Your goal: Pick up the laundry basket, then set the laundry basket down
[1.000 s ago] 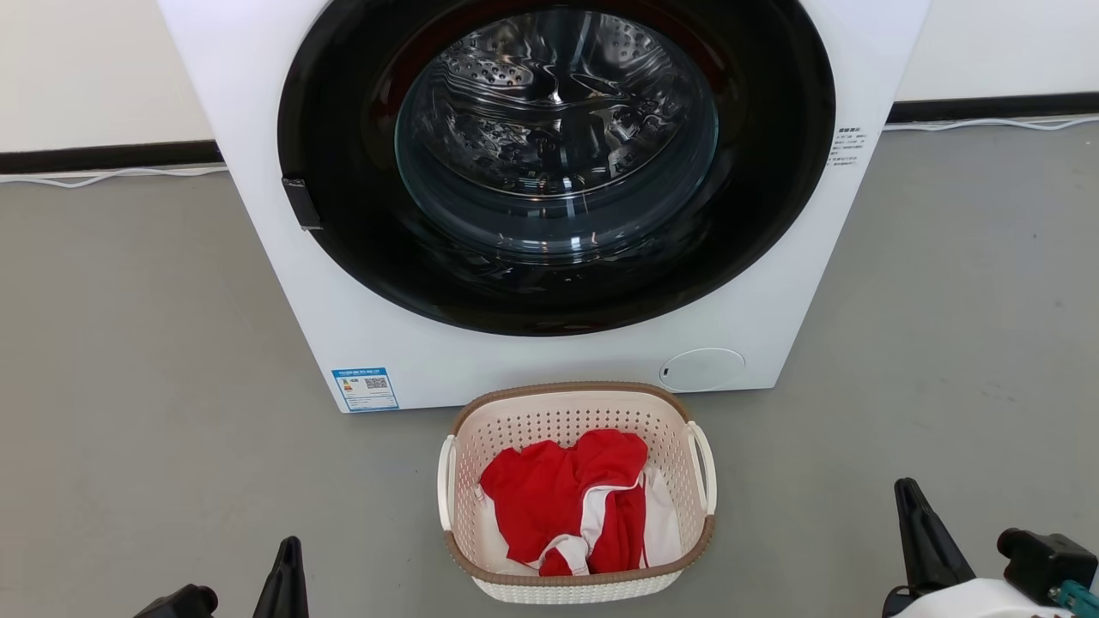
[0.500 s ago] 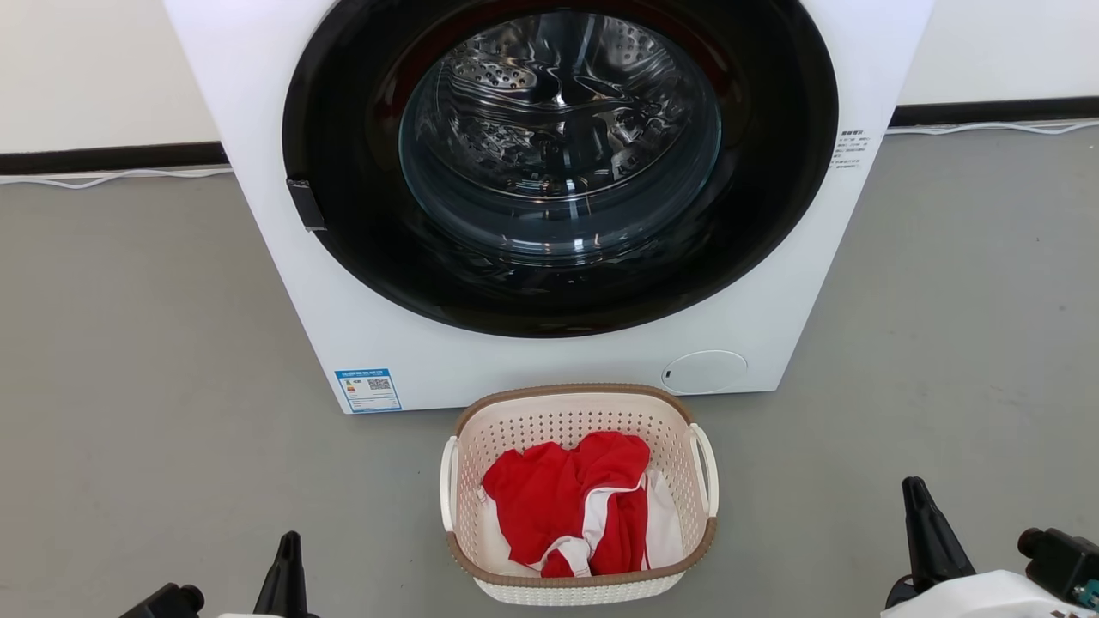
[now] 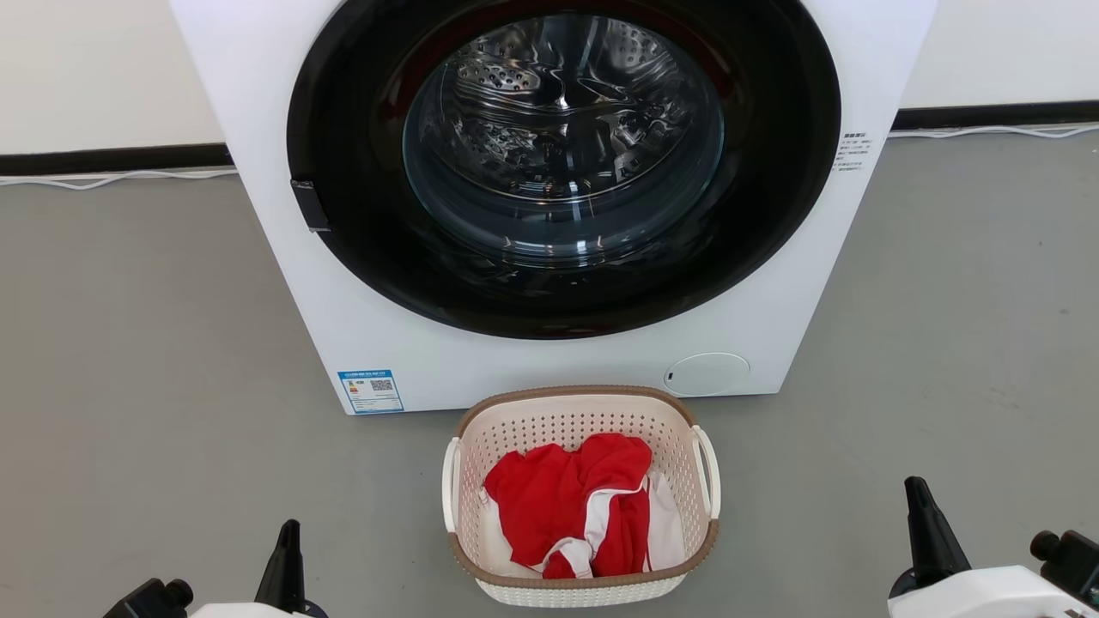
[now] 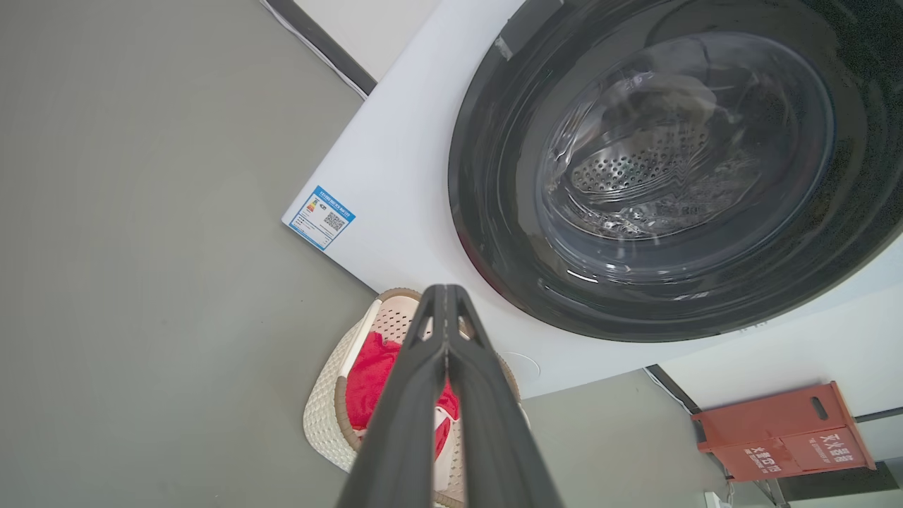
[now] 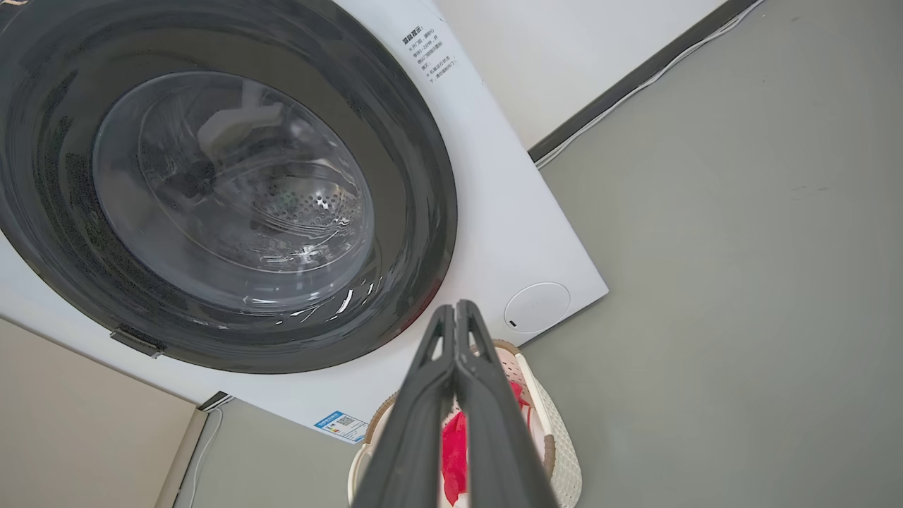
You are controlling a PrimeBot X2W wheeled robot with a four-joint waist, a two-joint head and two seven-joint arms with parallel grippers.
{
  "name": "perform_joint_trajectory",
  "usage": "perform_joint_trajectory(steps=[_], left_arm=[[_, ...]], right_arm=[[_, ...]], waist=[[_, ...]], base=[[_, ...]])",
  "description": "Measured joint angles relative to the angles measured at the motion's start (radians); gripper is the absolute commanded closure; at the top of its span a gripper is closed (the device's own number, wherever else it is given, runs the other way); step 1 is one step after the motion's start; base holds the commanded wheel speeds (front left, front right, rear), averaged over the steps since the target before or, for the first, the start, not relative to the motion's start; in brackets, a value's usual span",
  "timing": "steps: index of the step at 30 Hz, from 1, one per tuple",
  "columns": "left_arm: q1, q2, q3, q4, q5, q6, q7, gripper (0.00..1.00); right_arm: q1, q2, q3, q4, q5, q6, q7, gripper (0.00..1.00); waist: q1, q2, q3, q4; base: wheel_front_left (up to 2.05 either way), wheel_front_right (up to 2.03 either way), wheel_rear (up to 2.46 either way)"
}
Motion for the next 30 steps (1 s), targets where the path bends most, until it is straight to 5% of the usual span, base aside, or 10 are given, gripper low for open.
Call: perform_joint_trajectory(steps=[30], left_arm=[[-0.024,0.002,0.007,-0.028,-0.307,-0.012,0.088,1.0]], right_arm=[[-0.023,0.027,-0.029,-0.023,0.343,0.0,0.087,1.0]], waist=[[0.0,0.0,-0.007,0.009]], base=[[0.0,0.0,0.0]])
